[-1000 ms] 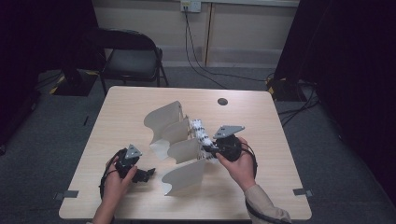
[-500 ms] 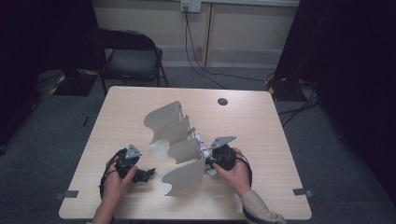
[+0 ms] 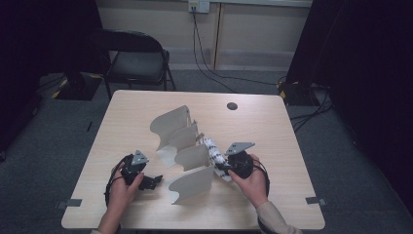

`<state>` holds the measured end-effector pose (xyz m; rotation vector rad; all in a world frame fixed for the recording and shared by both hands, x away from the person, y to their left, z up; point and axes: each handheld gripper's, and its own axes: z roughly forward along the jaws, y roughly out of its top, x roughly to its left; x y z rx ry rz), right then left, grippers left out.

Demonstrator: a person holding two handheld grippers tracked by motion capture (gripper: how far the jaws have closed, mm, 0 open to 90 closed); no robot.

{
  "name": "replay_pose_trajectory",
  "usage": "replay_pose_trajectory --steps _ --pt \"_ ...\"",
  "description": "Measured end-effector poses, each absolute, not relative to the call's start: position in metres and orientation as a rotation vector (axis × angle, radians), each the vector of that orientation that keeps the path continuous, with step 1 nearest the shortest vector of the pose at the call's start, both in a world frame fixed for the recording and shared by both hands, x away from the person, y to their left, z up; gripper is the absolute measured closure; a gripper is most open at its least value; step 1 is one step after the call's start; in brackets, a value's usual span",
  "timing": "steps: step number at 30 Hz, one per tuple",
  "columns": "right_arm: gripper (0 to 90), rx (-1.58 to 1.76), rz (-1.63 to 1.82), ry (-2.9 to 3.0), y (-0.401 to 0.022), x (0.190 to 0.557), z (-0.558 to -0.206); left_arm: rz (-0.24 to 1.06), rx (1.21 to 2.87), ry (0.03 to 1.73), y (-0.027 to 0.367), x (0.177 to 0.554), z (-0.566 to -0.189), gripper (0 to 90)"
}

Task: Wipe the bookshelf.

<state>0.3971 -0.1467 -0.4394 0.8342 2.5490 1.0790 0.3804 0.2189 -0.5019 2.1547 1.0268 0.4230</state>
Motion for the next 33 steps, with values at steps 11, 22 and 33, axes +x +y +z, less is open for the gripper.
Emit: replay_pose_trajectory --steps 11,22,33 --pt "77.8 0.805 1.144 2.567 -0.133 0.402 -0.438 0.421 2.151 1.029 0.218 0.381 -0.502 0.0" --pt "77.5 0.84 1.041 2.651 -0.129 0.398 -0.472 0.42 2.154 1.025 0.218 0.381 -0.502 0.0" --pt "75.5 0.862 1.029 2.651 -0.135 0.392 -0.478 0.42 2.15 1.027 0.218 0.381 -0.502 0.0"
